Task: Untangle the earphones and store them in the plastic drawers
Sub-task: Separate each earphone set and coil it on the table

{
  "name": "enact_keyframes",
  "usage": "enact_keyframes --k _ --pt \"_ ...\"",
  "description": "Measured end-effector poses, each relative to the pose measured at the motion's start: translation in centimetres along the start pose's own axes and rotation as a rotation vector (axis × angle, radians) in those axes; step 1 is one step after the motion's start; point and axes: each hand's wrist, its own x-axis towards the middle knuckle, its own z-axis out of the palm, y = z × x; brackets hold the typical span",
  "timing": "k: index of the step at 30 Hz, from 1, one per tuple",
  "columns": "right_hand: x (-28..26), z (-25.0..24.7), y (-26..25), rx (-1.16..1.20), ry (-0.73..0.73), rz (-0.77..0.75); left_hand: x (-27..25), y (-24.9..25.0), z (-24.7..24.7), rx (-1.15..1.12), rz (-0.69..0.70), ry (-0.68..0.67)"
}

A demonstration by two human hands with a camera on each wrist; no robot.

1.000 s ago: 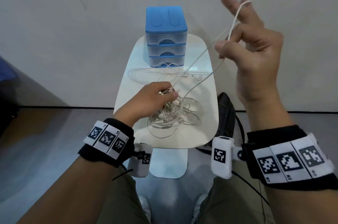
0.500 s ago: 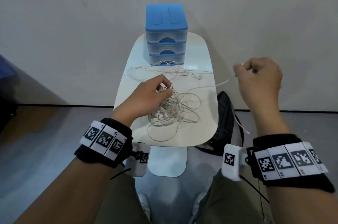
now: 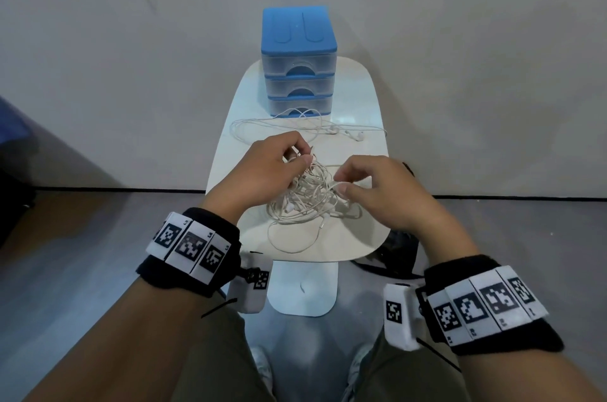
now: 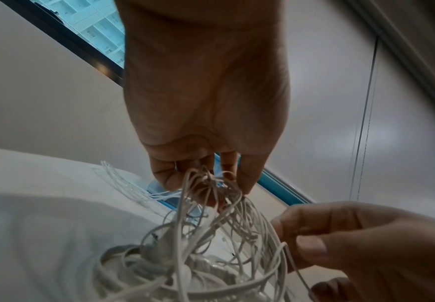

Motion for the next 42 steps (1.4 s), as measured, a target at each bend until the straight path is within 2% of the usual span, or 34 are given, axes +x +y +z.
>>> enact_keyframes --k 4,8,11,14,17,20,22,24,26,35,38,42 --pt "-0.2 -0.3 0.0 -0.014 -0.027 0.028 -0.4 -0.4 -0.6 0.017 -0.013 0.001" --pt "-0.3 -0.7 -0.5 0.046 -0.062 0.020 -0.1 0.0 -0.7 0.269 -0.013 -0.045" --pt "0.0 -1.1 -0.8 0.083 -0.109 0.023 0.2 1.4 -0.3 0.490 0.014 0.022" --pt "-0.1 -1.4 -1.0 0.127 -0.144 0.031 0.4 2.0 0.2 0.617 0.042 0.059" --pt "-0.4 -1.3 -1.3 0.151 -0.212 0.045 0.6 1.9 0.3 0.568 0.086 0.021" --pt "-0.7 -1.1 -1.6 0.176 -0.312 0.050 0.6 2.2 0.5 0.516 0.193 -0.141" --pt "-0.4 -0.9 -1.2 0.200 -0.206 0.070 0.6 2.2 0.7 0.519 0.215 -0.203" --pt "0.1 -0.8 -0.5 0.190 -0.033 0.123 0.5 1.8 0.8 0.514 0.209 -0.210" --pt "0.5 -0.5 0.0 0.115 0.063 0.164 0.5 1.4 0.7 0.500 0.202 -0.198" --pt "2.0 1.7 -0.5 -0.051 -0.159 0.184 0.4 0.8 0.6 0.518 0.235 -0.169" --pt "2.0 1.8 -0.6 -0.061 -0.158 0.173 0.5 0.3 0.6 0.455 0.278 -0.165" --pt "1.7 1.3 -0.9 0.037 -0.073 0.170 0.2 -0.2 0.5 0.214 0.290 -0.152"
